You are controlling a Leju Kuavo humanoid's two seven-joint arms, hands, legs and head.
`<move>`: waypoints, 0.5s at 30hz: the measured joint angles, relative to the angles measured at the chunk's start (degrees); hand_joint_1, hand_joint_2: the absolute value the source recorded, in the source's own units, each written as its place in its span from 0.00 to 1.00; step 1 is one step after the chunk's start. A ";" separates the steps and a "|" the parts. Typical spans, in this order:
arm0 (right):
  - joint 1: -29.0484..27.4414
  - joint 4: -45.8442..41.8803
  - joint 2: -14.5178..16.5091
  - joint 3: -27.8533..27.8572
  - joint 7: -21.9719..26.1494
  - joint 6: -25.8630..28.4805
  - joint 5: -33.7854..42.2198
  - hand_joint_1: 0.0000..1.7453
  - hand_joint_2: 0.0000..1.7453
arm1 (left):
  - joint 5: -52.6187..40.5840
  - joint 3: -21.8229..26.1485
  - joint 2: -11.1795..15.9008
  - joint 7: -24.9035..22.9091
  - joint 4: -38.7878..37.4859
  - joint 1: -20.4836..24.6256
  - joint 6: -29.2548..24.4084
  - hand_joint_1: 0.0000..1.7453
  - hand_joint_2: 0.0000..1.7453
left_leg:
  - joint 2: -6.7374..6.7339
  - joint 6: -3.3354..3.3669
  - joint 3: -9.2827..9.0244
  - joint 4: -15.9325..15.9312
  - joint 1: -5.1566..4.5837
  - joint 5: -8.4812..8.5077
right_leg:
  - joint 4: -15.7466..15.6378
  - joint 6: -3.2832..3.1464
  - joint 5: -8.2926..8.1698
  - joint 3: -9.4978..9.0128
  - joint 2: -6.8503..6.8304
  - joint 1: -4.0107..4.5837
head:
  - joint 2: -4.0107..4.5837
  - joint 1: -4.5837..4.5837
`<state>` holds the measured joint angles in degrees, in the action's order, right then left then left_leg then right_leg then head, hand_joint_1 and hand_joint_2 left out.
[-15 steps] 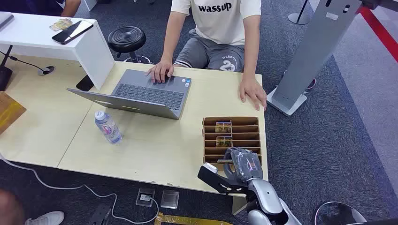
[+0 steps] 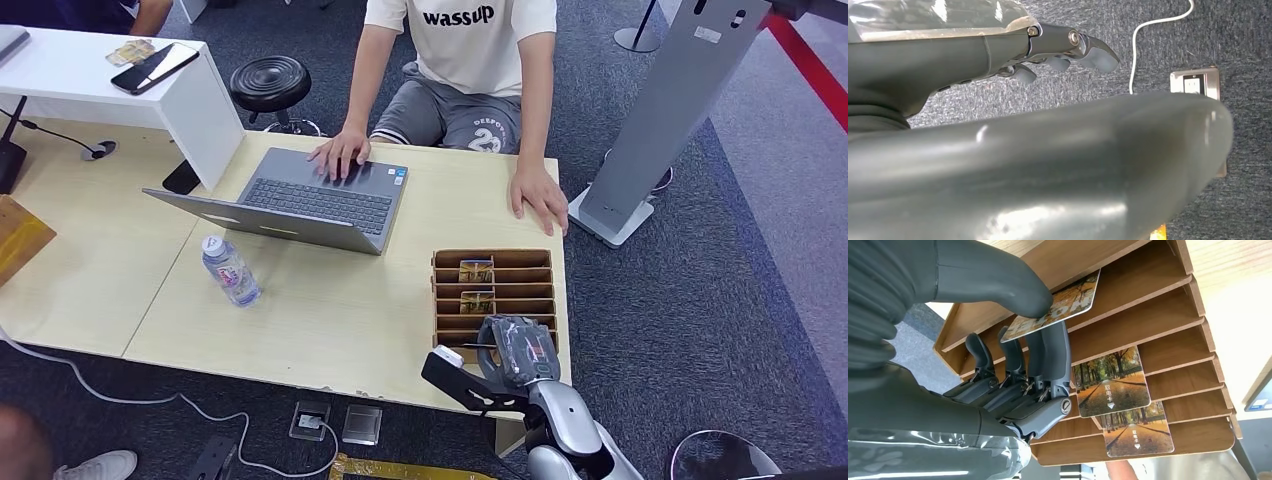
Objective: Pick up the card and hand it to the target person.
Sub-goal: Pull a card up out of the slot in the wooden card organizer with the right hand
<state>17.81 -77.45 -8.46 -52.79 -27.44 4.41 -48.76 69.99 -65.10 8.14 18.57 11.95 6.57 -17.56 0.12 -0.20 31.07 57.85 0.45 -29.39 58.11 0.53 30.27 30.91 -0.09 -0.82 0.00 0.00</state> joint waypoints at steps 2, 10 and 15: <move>0.09 -0.15 -0.09 0.01 -0.01 0.03 0.01 0.87 1.00 | -0.44 -0.40 0.01 -0.02 0.00 0.03 -0.26 0.00 0.00 | 0.00 0.00 -0.01 -0.05 0.01 0.04 | -0.05 -0.01 -0.04 -0.01 0.00 0.01 | 0.00 0.00; 0.98 -2.35 -0.93 0.91 0.15 0.71 0.58 0.87 1.00 | 0.07 0.35 0.10 0.74 0.03 -0.05 0.19 0.00 0.00 | 0.00 0.00 0.02 -0.02 0.00 0.03 | -0.02 -0.01 -0.03 0.02 0.00 0.00 | 0.00 0.00; 3.55 -8.57 -3.52 2.21 -0.07 -1.27 4.30 0.87 1.00 | 0.00 0.23 0.09 -0.15 0.03 -0.05 0.42 0.00 0.00 | -0.02 0.01 0.12 0.08 -0.03 0.00 | 0.09 0.01 -0.01 0.13 0.02 -0.03 | 0.00 0.00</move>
<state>21.36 -86.02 -11.97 -50.57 -27.51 3.14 -44.45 69.99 -64.87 8.23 18.42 11.98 6.53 -17.14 0.10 -0.18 31.18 57.93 0.42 -29.39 58.20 0.54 30.27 31.04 -0.07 -0.84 0.00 0.00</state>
